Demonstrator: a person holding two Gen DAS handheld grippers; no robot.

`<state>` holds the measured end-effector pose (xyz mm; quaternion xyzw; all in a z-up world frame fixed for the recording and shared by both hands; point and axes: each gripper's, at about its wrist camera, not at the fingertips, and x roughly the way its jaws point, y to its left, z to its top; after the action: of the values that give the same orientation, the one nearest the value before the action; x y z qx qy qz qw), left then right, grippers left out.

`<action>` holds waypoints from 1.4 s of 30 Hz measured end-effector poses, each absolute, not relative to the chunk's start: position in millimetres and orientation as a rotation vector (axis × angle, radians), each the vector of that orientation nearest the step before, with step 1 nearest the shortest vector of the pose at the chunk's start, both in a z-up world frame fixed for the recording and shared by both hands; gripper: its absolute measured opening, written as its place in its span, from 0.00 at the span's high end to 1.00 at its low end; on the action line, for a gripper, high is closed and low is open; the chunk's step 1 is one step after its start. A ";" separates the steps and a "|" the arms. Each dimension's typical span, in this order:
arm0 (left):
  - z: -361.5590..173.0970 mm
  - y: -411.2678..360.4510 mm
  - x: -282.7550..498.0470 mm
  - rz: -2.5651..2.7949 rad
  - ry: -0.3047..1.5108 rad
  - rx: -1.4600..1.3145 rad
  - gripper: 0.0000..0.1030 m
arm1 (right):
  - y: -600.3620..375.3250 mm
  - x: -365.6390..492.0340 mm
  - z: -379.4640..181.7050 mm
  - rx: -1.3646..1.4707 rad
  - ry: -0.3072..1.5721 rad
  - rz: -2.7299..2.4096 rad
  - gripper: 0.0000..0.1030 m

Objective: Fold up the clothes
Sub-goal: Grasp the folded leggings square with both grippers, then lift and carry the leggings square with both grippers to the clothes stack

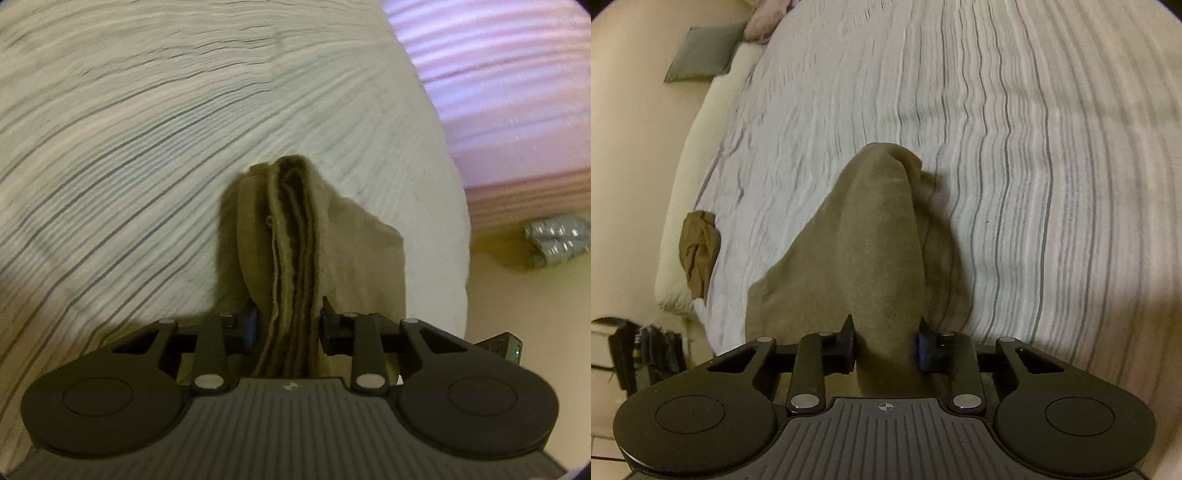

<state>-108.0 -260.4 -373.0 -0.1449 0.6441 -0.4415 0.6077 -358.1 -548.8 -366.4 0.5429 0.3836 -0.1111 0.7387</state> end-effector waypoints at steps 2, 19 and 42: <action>-358.5 -268.1 -104.9 -1.067 1.491 -0.316 0.75 | -540.4 -369.9 -347.0 1.200 0.805 -0.292 0.73; -200.2 -432.4 -217.5 -1.786 1.489 0.092 0.75 | -438.6 -591.1 -169.4 1.278 0.229 -0.845 0.73; -156.8 -733.4 -574.7 -2.205 1.401 0.341 0.75 | -587.5 -907.4 -129.8 1.230 -0.185 -1.292 0.72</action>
<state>-574.7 -733.4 -156.8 0.1252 0.5147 -0.8103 0.2507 -907.4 -587.5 -129.8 0.5358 -0.0805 -0.5628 0.6242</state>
